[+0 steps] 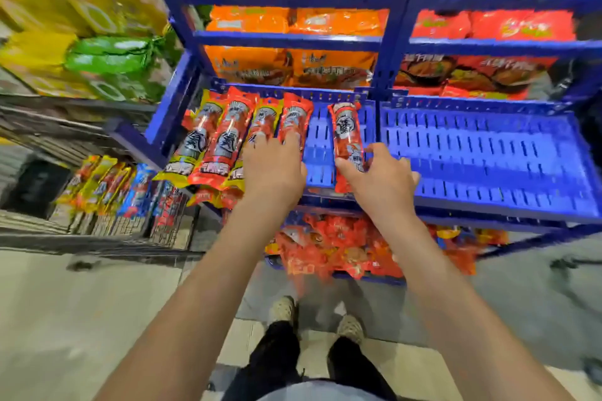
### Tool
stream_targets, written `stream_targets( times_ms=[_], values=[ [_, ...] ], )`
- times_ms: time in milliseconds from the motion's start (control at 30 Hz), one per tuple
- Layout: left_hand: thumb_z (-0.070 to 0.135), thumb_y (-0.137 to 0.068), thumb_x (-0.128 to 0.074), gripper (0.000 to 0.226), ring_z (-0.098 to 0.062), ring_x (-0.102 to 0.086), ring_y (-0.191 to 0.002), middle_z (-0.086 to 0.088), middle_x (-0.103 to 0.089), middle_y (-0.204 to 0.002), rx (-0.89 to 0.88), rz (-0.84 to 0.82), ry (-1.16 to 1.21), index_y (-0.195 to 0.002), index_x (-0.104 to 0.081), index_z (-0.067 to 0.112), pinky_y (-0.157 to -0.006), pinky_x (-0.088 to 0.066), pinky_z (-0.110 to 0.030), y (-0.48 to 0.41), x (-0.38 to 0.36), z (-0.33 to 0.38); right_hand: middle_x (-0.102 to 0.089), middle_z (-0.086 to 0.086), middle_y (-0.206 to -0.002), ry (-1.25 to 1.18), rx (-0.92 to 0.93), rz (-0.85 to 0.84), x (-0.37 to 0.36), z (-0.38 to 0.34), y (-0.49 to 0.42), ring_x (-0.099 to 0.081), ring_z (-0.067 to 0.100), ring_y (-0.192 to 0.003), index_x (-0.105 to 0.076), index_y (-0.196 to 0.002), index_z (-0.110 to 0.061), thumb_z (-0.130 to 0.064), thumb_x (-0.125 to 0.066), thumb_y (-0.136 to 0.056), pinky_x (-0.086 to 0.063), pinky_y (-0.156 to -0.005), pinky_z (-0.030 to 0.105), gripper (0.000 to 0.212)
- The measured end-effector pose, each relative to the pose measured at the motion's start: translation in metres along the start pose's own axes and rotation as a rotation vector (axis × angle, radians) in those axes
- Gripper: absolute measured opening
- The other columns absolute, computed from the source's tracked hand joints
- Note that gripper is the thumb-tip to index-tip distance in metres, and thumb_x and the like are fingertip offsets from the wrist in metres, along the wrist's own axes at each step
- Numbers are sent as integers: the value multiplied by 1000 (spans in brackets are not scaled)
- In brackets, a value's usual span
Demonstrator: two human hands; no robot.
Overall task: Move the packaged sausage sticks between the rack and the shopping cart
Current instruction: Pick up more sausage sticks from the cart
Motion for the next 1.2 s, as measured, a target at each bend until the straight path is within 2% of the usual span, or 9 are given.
stream_targets(
  times_ms=[200,367,533,633,733,833,933,1067,1200],
  values=[
    [30,-80,-62,50,-34,-54,-90,-15,-58,-103,47,101,181,-122,-44,10,-71,-31,-37,6,-1,0,-55,-5,-76,-101,39,-108,3,-3,-2,-57,29,-89,-50,-126,-21,-55,-59,-85,-42,-96,52,54],
    [27,-85,-66,58,-40,-55,-96,-18,-46,-121,11,33,355,-133,-36,13,-75,-42,-42,12,-1,1,-51,-12,-77,-190,47,-85,10,1,5,-51,12,-69,-51,-126,-24,-47,-64,-84,-42,-68,36,50],
    [27,-80,-69,66,-36,-52,-110,-17,-43,-131,76,-67,718,-140,-41,16,-91,-47,-41,16,1,-5,-56,-6,-86,-257,5,-15,13,-8,11,-53,18,-77,-52,-125,-26,-49,-64,-83,-37,-69,33,49],
    [25,-80,-72,57,-24,-59,-107,-7,-55,-127,95,-10,1105,-133,-53,16,-89,-49,-34,32,19,-20,-58,-4,-89,-455,8,82,16,-24,24,-59,19,-83,-55,-118,-33,-55,-65,-77,-43,-71,38,47],
    [17,-80,-75,47,7,-56,-86,6,-57,-110,109,155,1378,-125,-59,16,-82,-48,-17,56,43,-59,-56,-6,-80,-721,91,183,26,-65,44,-55,13,-75,-57,-103,-40,-55,-66,-72,-50,-76,45,36],
    [17,-78,-80,43,10,-57,-85,17,-61,-106,124,304,1566,-117,-63,24,-81,-45,-9,94,57,-125,-57,-4,-80,-843,220,223,30,-124,69,-54,12,-73,-59,-101,-38,-47,-67,-74,-48,-70,39,29],
    [22,-71,-82,41,-9,-63,-92,8,-67,-102,158,438,1674,-108,-67,29,-83,-51,-24,137,58,-204,-57,-7,-78,-935,341,149,13,-189,100,-53,7,-69,-61,-108,-30,-41,-67,-78,-46,-65,30,33],
    [19,-74,-77,38,-10,-65,-94,7,-70,-103,318,609,1621,-111,-67,21,-86,-53,-27,186,40,-313,-56,-1,-79,-968,432,-132,-55,-274,142,-50,8,-67,-61,-109,-27,-34,-69,-78,-43,-58,20,33],
    [18,-80,-77,27,0,-59,-76,18,-66,-86,608,609,1516,-104,-70,28,-73,-47,-23,221,-29,-411,-63,-8,-70,-898,339,-469,-163,-328,187,-59,2,-61,-65,-100,-26,-18,-71,-85,-49,-55,19,18]
  ],
)
Point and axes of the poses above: each hand's wrist, its own y-axis away from the middle knuckle, its own x-axis out of the back of the hand, z = x × y, the point moved 6 cm from there along -y, towards the middle knuckle
